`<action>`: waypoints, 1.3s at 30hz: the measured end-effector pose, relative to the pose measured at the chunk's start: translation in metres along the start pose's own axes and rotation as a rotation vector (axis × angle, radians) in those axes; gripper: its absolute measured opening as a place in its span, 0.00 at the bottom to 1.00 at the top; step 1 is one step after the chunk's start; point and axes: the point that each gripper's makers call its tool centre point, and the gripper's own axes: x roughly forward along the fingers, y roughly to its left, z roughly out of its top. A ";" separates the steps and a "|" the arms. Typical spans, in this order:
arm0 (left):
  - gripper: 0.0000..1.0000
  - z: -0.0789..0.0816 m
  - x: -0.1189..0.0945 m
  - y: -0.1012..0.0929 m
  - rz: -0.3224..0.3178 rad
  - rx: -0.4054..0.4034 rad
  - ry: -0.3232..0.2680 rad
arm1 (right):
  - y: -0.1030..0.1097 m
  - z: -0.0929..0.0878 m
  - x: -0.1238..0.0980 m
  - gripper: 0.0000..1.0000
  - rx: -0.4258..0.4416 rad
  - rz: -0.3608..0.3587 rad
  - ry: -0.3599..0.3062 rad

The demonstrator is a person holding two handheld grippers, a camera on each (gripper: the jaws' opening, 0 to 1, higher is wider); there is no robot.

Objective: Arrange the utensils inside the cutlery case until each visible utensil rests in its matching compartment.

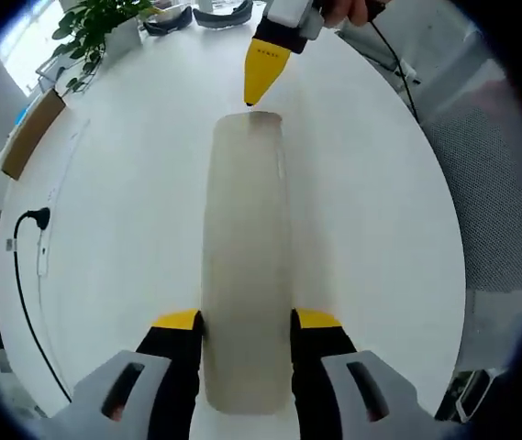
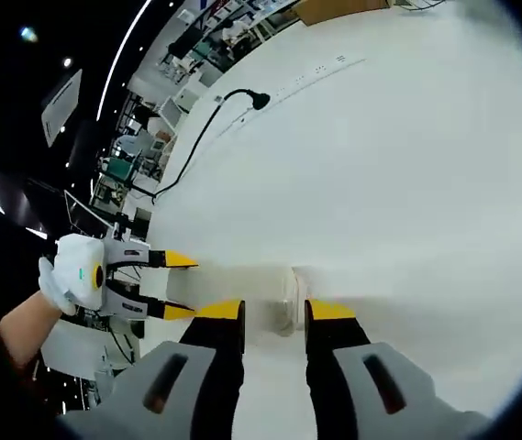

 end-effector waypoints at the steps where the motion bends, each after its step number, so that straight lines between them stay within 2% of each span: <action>1: 0.39 0.000 0.000 0.001 0.008 0.013 0.001 | -0.003 -0.002 0.001 0.24 0.000 -0.009 0.004; 4: 0.39 0.001 -0.001 0.003 0.024 0.026 -0.002 | -0.005 -0.005 0.004 0.23 0.011 -0.006 0.006; 6: 0.39 0.001 -0.001 0.003 0.029 0.029 -0.006 | -0.002 -0.008 0.007 0.24 0.069 0.020 -0.001; 9: 0.39 0.000 -0.002 0.004 0.041 0.051 -0.003 | 0.002 -0.011 0.011 0.25 0.107 0.045 -0.001; 12: 0.39 -0.003 0.000 0.007 0.057 0.064 0.009 | 0.003 -0.014 0.011 0.19 0.122 0.056 -0.006; 14: 0.39 -0.003 0.000 0.006 0.063 0.070 0.007 | 0.003 -0.017 0.011 0.19 0.154 0.063 -0.012; 18: 0.39 -0.006 0.001 0.009 0.077 0.071 0.012 | 0.000 -0.022 0.011 0.14 0.156 0.059 -0.012; 26: 0.39 -0.006 0.003 0.008 0.073 0.046 0.009 | 0.002 -0.018 0.009 0.11 0.163 0.083 -0.053; 30: 0.39 -0.007 0.006 0.009 0.076 0.064 0.013 | 0.001 -0.017 0.010 0.10 0.157 0.102 -0.070; 32: 0.39 -0.008 0.004 0.009 0.081 0.074 0.020 | 0.001 -0.017 0.011 0.10 0.195 0.118 -0.072; 35: 0.39 -0.007 0.004 0.008 0.089 0.083 0.029 | 0.002 -0.018 0.011 0.10 0.174 0.124 -0.088; 39: 0.39 -0.006 0.004 0.008 0.096 0.099 0.034 | 0.000 -0.018 0.011 0.10 0.188 0.145 -0.096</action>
